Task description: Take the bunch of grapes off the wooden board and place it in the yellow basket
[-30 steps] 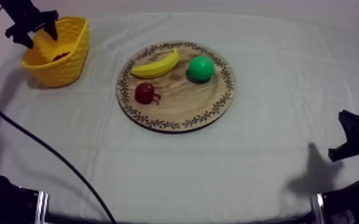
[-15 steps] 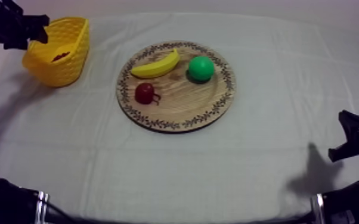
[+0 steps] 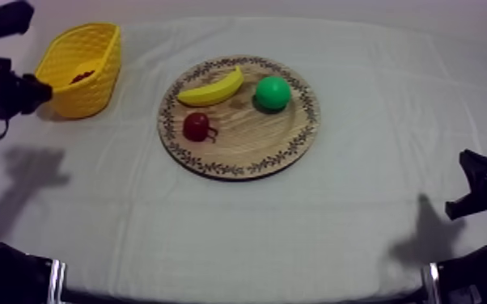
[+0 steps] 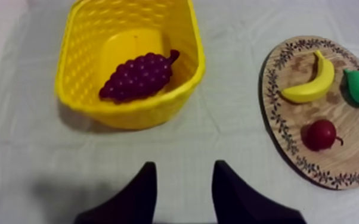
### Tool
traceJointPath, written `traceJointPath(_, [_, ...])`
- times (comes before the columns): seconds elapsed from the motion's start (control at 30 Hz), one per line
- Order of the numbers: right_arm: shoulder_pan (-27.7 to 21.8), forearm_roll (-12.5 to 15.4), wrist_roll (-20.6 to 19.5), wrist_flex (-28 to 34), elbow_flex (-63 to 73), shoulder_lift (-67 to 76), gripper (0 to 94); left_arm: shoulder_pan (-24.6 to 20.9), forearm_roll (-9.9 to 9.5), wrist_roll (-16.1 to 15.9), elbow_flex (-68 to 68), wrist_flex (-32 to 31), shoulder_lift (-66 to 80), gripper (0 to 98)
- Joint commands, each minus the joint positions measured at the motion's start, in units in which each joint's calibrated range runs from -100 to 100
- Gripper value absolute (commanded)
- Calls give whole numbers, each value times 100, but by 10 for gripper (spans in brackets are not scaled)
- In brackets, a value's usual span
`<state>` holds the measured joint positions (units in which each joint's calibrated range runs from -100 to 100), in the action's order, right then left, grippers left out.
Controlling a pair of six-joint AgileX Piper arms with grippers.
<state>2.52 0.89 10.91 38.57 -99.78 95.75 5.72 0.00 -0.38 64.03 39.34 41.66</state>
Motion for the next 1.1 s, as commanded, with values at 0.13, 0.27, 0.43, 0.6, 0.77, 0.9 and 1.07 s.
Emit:
traceJointPath(0.13, [0,1,1,-2,0,0,3,-41,-30,-103,1256,-132,1481,92])
traceJointPath(0.27, [0,1,1,-2,0,0,3,-16,-203,41,1809,-164,2090,23])
traceJointPath(0.43, [0,1,1,-2,0,0,3,-33,-388,374,2566,-172,2937,4])
traceJointPath(0.6, [0,1,1,-2,0,0,3,-3,-352,279,2963,-115,3598,1])
traceJointPath(0.77, [0,1,2,-2,0,0,3,3,-310,262,3221,-235,4197,1])
traceJointPath(0.9, [5,1,2,-2,0,0,3,-11,-243,561,3337,-364,4576,1])
traceJointPath(1.07, [7,1,1,-2,0,0,3,-105,-226,974,3401,-418,4951,1])
